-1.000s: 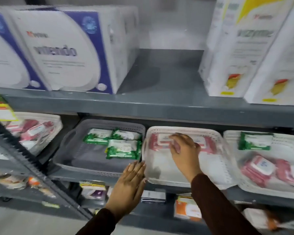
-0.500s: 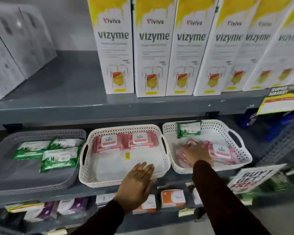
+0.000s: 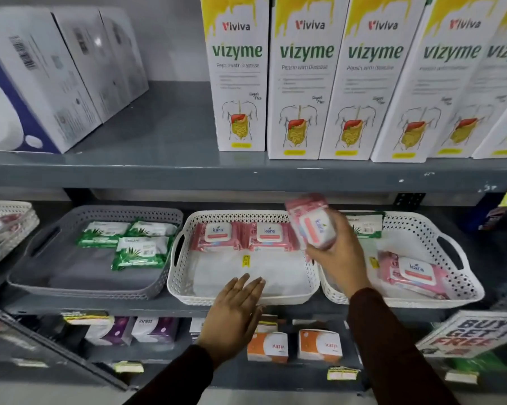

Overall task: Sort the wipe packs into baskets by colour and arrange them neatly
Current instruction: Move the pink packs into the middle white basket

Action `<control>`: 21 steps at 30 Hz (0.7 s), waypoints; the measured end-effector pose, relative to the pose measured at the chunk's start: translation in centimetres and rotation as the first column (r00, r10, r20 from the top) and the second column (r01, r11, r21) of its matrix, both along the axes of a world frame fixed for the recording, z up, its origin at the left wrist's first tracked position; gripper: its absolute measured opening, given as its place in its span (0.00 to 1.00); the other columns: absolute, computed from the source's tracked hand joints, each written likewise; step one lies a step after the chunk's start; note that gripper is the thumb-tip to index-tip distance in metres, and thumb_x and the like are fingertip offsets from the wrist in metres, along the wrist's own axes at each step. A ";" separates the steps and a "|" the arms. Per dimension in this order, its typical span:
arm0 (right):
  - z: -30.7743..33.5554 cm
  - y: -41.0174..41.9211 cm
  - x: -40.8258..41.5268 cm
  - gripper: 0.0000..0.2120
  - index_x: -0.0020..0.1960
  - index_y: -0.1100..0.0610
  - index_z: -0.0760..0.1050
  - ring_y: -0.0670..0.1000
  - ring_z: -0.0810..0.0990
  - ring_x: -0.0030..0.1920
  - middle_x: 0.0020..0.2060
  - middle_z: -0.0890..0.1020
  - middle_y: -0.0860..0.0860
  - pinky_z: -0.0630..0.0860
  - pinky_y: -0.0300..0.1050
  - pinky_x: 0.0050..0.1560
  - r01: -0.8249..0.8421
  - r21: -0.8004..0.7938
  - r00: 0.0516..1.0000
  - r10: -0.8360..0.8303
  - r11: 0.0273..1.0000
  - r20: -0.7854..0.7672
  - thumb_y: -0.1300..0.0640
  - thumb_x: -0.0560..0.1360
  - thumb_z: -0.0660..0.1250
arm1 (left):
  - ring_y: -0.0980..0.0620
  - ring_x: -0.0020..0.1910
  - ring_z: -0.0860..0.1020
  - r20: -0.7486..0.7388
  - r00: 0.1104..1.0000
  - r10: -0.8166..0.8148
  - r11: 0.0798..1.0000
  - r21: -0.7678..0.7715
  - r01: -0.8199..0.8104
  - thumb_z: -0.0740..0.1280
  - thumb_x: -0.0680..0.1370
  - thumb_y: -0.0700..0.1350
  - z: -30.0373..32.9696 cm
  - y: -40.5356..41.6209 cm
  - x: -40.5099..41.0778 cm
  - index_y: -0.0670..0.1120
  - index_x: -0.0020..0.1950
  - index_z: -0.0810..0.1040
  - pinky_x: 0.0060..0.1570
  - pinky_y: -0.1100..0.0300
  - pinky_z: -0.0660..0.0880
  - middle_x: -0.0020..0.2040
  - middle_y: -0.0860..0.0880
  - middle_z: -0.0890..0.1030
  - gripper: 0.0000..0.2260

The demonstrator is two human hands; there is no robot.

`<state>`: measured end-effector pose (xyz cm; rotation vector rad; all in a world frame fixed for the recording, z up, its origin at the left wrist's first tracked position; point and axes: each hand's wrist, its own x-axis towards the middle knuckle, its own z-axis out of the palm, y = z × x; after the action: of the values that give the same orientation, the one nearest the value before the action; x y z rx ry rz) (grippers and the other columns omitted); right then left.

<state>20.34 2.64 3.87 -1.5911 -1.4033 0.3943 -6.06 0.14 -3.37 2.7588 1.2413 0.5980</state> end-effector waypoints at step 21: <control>-2.8 0.0 5.6 0.16 0.59 0.54 0.79 0.63 0.75 0.60 0.60 0.78 0.62 0.70 0.58 0.57 0.583 -0.218 0.751 -0.417 0.783 0.512 0.48 0.74 0.67 | 0.45 0.76 0.60 -0.077 0.997 0.025 0.999 -0.039 -0.028 0.44 0.83 0.58 0.3 -1.1 4.7 0.44 0.75 0.66 0.72 0.46 0.57 0.74 0.46 0.68 0.27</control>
<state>25.91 2.66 1.05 -2.4121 -1.1693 -0.0565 -1.37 -0.97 -3.07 2.7608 1.2927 0.4678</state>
